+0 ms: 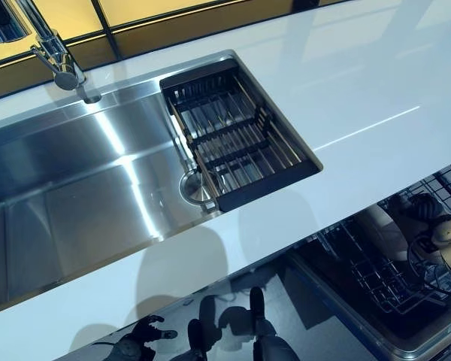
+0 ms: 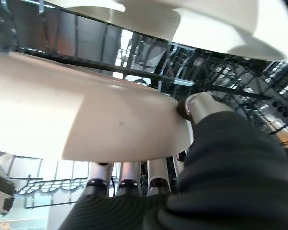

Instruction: Take plates into dishwasher

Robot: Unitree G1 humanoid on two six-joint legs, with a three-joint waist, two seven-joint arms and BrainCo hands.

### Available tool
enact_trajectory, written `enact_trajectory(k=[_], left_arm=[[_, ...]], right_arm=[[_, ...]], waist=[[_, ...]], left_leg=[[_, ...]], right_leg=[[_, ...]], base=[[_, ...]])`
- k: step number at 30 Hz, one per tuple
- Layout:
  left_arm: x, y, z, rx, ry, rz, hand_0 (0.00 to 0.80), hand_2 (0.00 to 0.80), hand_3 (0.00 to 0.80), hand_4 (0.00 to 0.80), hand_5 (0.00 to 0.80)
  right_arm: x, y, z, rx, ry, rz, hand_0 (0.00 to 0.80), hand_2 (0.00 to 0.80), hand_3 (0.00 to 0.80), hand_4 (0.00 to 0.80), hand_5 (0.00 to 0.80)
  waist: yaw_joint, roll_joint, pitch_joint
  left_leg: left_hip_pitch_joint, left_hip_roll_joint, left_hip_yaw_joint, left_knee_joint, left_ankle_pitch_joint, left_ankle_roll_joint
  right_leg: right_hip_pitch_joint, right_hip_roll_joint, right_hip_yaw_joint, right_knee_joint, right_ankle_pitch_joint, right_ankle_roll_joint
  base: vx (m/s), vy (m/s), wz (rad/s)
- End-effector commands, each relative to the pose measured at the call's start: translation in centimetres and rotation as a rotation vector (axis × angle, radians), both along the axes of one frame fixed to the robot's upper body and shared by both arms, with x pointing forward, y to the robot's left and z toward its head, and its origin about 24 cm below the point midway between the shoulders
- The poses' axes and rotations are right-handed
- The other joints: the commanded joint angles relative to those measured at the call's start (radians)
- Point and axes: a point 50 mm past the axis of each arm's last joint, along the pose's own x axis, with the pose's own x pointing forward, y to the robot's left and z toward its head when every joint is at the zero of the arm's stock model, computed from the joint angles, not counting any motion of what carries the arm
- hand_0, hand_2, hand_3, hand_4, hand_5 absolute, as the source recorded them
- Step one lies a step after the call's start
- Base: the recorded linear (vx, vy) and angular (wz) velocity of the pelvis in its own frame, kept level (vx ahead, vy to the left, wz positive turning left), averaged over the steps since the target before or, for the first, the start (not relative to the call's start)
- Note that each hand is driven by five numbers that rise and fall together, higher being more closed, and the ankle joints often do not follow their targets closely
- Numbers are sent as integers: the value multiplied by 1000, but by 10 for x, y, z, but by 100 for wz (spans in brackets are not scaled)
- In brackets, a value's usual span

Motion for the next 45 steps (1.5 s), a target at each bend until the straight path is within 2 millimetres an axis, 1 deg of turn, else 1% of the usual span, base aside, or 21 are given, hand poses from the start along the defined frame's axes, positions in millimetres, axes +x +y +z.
enact_trajectory(k=[1, 11, 18, 19, 20, 21, 22, 36, 45], left_arm=[[39, 24, 35, 44, -155, 23, 0, 0, 0, 0, 0], [41, 24, 37, 40, -166, 15, 0, 0, 0, 0, 0], [41, 26, 38, 43, -164, 13, 0, 0, 0, 0, 0], [42, 25, 38, 43, -164, 14, 0, 0, 0, 0, 0], [41, 26, 38, 41, -165, 15, 0, 0, 0, 0, 0], [41, 26, 38, 41, -165, 15, 0, 0, 0, 0, 0], [42, 26, 39, 40, -166, 15, 0, 0, 0, 0, 0], [41, 27, 38, 41, -166, 17, 0, 0, 0, 0, 0], [40, 26, 37, 35, -168, 27, 0, 0, 0, 0, 0]], right_arm=[[6, -6, 37, -76, -95, -27, 800, 800, 800, 800, 800], [3, -11, 29, -56, -69, -59, 800, 800, 800, 800, 800], [3, -12, 28, -47, -71, -68, 800, 800, 800, 800, 800], [3, -12, 28, -46, -72, -69, 725, 725, 725, 725, 725], [4, -11, 29, -48, -71, -70, 411, 411, 411, 411, 411], [4, -11, 29, -48, -71, -71, 295, 295, 295, 295, 295], [4, -11, 30, -49, -73, -71, 0, 0, 0, 0, 0], [4, -12, 32, -47, -88, -78, 0, 0, 0, 0, 0], [3, -12, 38, -11, -145, -82, 0, 0, 0, 0, 0]], waist=[[21, 38, 5], [26, 38, 8], [31, 39, 10], [31, 39, 11], [31, 39, 12], [31, 39, 12], [31, 39, 12], [34, 35, 10], [29, 31, 3]], left_leg=[[-105, 24, -101, 18, 79, 27], [-112, 22, -106, 18, 80, 30], [-118, 21, -108, 22, 80, 31], [-119, 21, -109, 22, 80, 32], [-119, 20, -109, 23, 80, 32], [-119, 20, -108, 23, 80, 32], [-121, 20, -108, 23, 81, 31], [-121, 21, -106, 22, 80, 32], [-112, 21, -102, 14, 79, 33]], right_leg=[[17, 6, -47, 200, -161, 15], [12, 6, -49, 203, -161, 16], [8, 5, -54, 205, -159, 16], [8, 5, -54, 204, -158, 16], [7, 6, -53, 203, -157, 16], [7, 6, -53, 203, -157, 16], [6, 6, -53, 202, -156, 16], [7, 7, -56, 199, -154, 17], [13, 7, -52, 194, -155, 17]], base=[[0, 0, 0], [1, 0, 4], [1, -2, 2], [0, 0, 0], [0, 0, 0], [0, 0, 0], [0, 0, 0], [0, 0, 0], [0, 0, 0]])
